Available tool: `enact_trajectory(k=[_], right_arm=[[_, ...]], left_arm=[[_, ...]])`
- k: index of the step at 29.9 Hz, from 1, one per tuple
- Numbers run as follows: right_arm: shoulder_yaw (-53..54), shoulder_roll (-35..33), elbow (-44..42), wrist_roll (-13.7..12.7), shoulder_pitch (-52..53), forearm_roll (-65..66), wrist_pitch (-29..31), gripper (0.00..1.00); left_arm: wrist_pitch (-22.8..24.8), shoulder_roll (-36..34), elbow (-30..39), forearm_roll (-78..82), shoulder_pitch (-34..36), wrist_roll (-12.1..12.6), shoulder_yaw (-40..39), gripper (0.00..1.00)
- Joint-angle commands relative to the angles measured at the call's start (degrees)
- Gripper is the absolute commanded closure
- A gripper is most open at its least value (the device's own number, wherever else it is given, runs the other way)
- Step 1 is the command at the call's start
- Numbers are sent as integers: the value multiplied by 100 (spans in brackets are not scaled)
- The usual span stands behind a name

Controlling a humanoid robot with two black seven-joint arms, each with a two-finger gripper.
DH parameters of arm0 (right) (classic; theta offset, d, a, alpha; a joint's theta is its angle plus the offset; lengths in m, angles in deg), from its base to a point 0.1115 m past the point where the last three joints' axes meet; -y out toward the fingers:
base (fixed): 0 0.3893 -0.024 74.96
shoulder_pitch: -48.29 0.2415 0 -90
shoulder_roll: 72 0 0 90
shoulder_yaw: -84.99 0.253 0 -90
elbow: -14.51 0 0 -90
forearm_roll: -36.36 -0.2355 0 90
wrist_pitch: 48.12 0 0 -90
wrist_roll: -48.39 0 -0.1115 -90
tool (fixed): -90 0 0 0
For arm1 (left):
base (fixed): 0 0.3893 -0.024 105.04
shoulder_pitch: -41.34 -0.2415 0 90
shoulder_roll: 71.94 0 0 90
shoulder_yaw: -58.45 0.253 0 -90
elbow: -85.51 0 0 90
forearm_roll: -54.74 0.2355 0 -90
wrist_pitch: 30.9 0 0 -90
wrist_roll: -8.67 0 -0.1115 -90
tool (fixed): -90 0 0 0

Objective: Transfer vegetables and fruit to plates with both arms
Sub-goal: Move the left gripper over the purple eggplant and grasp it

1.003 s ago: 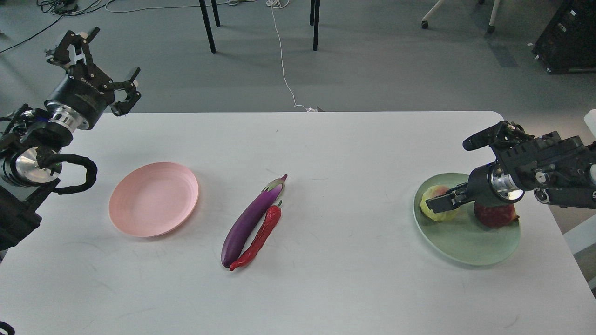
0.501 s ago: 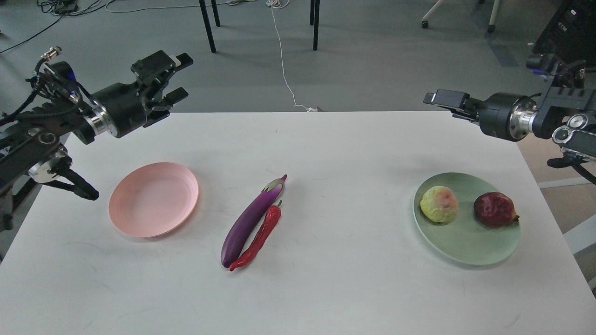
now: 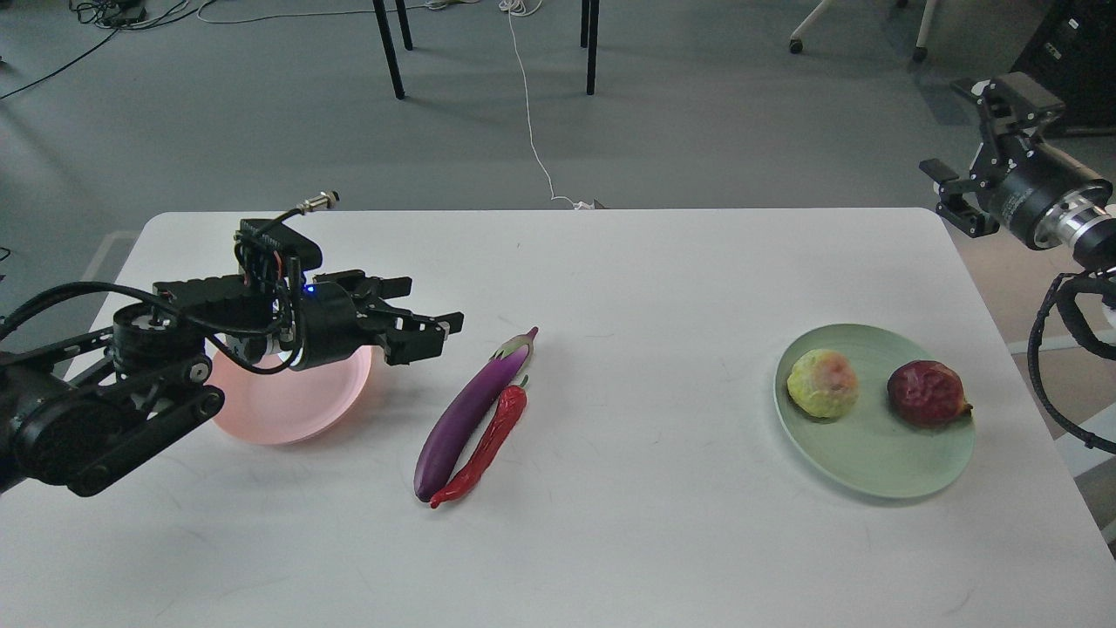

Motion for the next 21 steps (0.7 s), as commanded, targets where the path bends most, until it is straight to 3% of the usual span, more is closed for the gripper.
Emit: enact_trajectory(k=[1, 4, 8, 14, 19, 21], right_arm=[[206, 102, -101, 76, -415, -1114, 392, 2], [434, 164, -65, 296, -828, -1239, 516, 2], [567, 208, -74, 314, -1031, -1239, 604, 2], [698, 190, -83, 314, -1022, -1230, 657, 2], [778, 190, -65, 314, -1022, -1230, 657, 2], [778, 190, -65, 314, -1022, -1230, 657, 2]], left_arm=[[-60, 406, -22, 516, -61, 65, 125, 7], [-60, 600, -48, 543, -70, 371, 273, 15], [-69, 749, -84, 543, -52, 671, 643, 28], [-69, 996, -417, 543, -122, 733, 670, 38], [-78, 996, -620, 534, -193, 733, 678, 68], [-87, 996, -620, 508, -280, 724, 678, 74]])
